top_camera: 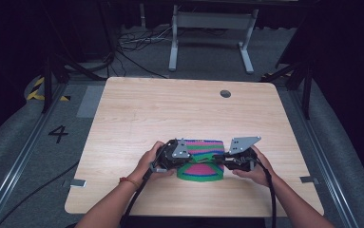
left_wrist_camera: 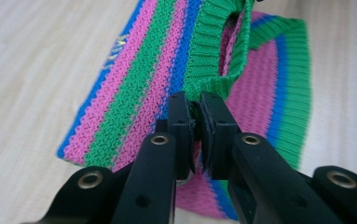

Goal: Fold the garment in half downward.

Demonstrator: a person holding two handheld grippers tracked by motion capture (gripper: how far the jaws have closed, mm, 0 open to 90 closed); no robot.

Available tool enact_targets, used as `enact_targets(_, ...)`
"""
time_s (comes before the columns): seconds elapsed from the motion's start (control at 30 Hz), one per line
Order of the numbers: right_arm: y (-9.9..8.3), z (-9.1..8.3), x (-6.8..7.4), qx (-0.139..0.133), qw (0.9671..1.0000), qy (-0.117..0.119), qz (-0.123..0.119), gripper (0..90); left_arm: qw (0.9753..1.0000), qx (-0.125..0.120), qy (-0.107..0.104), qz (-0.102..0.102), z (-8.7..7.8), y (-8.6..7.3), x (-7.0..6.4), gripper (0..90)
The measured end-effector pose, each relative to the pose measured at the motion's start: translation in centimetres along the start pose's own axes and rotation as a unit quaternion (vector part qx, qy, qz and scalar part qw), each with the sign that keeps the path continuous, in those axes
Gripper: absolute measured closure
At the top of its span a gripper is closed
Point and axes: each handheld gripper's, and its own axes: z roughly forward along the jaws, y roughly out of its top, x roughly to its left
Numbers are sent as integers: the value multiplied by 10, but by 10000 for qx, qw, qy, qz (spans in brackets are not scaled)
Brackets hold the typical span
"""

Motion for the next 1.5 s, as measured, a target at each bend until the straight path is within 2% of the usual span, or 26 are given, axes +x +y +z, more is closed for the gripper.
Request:
enact_targets(0.1,-4,0,8,76,10000,10,-30,821,10000,1,-68,22,0,-1,-7,832)
enact_targets(0.13,-5,-1,10,107,9999,21,-66,820,9999,61,-79,124,0,0,-11,832)
enact_targets(0.23,-10,-1,17,189,9998,52,-76,797,9995,242,-78,203,2,-3,-18,826)
enact_targets(0.43,-25,7,22,393,9992,116,-2,781,9996,240,-168,32,1,-14,-23,791)
enact_targets(0.57,-28,8,24,374,9992,145,18,792,9996,160,-218,-100,-2,-19,-25,755)
enact_targets(0.7,-30,8,24,364,9992,147,56,795,9994,122,-314,-107,-4,-23,-27,689)
enact_targets(0.87,-31,5,26,386,9991,148,36,818,9990,134,-395,-131,-5,-26,-29,701)
enact_targets(0.93,-32,4,26,378,9992,117,24,860,9994,129,-329,-56,-6,-24,-31,729)
enact_targets(1.03,-32,2,27,341,9994,51,-26,884,9993,69,-355,45,-7,-22,-32,786)
enact_targets(1.13,-32,1,27,289,9996,8,-6,831,9991,70,-408,77,-6,-20,-33,788)
enact_targets(1.2,-29,1,29,184,9998,-53,7,769,9989,174,-412,150,-1,-20,-36,789)
enact_targets(1.27,-28,1,30,183,9998,-82,-17,754,9988,173,-437,132,0,-20,-36,789)
enact_targets(1.37,-28,9,32,338,9993,-133,-51,688,9987,170,-462,133,1,-21,-35,783)
enact_targets(1.47,-28,12,32,410,9989,-190,-89,736,9989,132,-441,85,2,-22,-35,788)
enact_targets(1.5,-29,13,33,421,9986,-243,-187,754,9990,131,-420,79,2,-22,-34,805)
